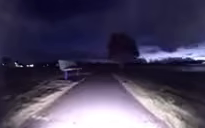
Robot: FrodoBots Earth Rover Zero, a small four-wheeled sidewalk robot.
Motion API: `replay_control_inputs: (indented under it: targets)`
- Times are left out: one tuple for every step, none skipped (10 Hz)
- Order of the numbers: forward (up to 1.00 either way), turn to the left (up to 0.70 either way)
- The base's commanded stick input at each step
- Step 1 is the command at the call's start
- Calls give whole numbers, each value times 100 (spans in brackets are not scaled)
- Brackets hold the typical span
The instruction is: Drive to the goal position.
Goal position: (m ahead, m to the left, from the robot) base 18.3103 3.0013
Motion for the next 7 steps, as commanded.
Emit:
replay_control_inputs:
  targets:
    - [70, 0]
    - [70, 0]
    - [70, 0]
    - [70, 0]
    - [70, 0]
    - [70, 0]
    - [70, 0]
